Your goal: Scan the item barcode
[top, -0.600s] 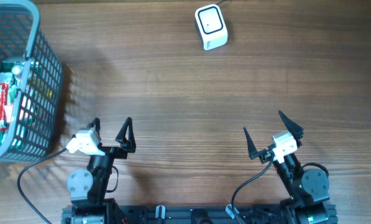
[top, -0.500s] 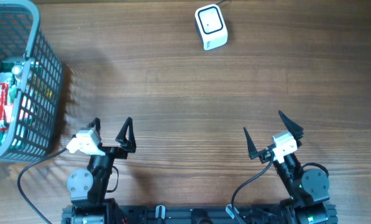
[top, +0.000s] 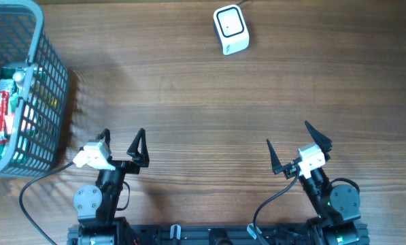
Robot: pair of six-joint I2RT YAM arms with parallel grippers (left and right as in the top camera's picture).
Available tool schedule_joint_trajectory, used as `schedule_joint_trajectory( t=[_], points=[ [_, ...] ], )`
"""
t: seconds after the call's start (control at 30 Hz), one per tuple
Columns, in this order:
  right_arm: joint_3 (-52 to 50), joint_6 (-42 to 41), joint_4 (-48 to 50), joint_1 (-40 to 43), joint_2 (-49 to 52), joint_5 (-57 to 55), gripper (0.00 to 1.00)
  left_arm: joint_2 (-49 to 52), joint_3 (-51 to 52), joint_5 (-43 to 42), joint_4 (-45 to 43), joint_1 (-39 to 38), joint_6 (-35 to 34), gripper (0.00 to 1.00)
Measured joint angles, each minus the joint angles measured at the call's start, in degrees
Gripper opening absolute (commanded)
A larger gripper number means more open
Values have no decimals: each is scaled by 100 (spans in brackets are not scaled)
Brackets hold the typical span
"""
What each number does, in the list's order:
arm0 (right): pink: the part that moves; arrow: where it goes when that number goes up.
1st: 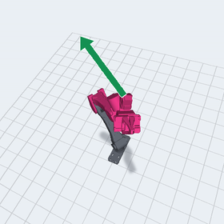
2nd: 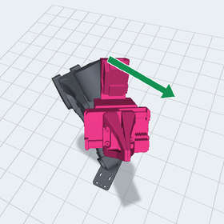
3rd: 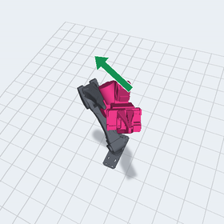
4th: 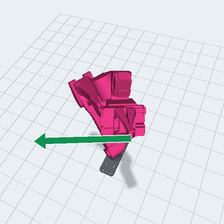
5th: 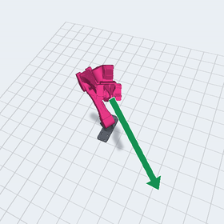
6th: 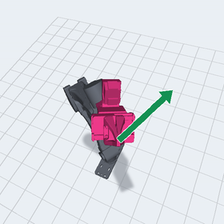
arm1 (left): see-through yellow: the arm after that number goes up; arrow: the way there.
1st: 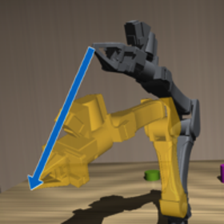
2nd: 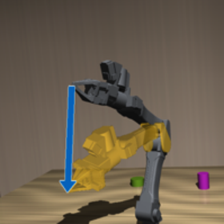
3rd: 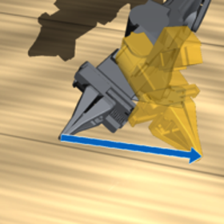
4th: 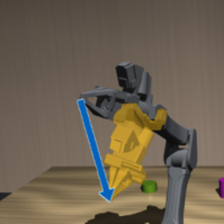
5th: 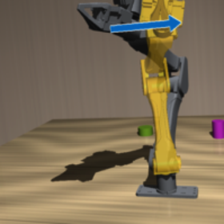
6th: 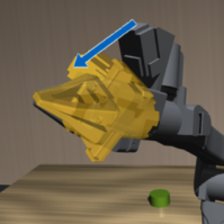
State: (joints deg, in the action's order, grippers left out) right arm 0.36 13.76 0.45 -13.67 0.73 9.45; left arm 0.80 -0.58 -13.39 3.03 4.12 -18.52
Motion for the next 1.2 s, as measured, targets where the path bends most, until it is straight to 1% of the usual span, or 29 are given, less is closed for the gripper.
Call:
schedule_joint_trajectory(
  t=[0.3,0.37,1.2],
  points=[
    [0,0,0,0,0,0,99,0,0,0,0,0,0,100],
    [0,0,0,0,0,0,100,0,0,0,0,0,0,100],
    [0,0,0,0,0,0,100,0,-17,-2,-81,0,44,100]
  ],
)
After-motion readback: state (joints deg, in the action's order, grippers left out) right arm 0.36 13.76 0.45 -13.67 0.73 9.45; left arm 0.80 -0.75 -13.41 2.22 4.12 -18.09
